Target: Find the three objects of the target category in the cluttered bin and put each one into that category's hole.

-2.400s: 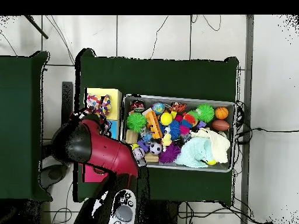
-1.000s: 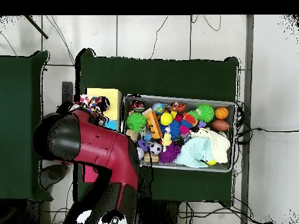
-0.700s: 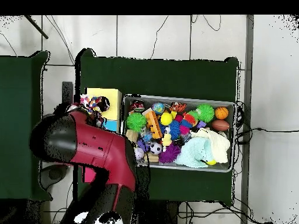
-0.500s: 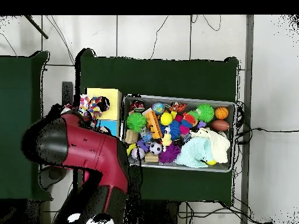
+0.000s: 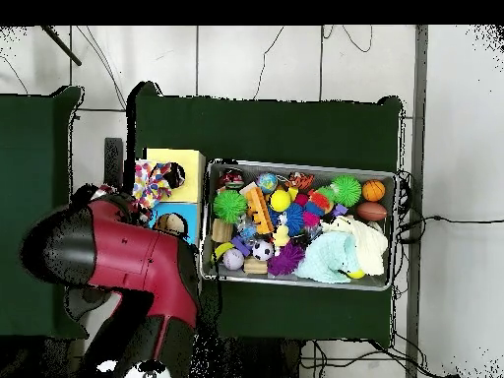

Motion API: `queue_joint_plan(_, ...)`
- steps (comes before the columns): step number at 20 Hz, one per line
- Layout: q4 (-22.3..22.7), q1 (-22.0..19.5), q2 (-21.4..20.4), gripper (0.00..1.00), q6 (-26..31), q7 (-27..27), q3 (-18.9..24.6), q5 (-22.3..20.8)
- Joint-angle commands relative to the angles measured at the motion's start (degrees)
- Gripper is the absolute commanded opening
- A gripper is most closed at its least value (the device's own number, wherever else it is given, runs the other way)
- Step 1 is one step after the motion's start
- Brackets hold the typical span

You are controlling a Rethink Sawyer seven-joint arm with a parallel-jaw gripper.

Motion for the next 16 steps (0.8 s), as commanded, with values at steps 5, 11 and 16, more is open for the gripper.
queue_joint_plan(5,3.86,-3.08,3.09,0.00,-5.60,13.71,2.63,-0.01)
queue_joint_plan(11,4.59,-5.40,3.60,0.00,-6.58,10.53,3.10,-1.72)
queue_joint_plan(16,5.31,-5.20,3.59,0.00,-6.27,11.08,3.09,-2.12)
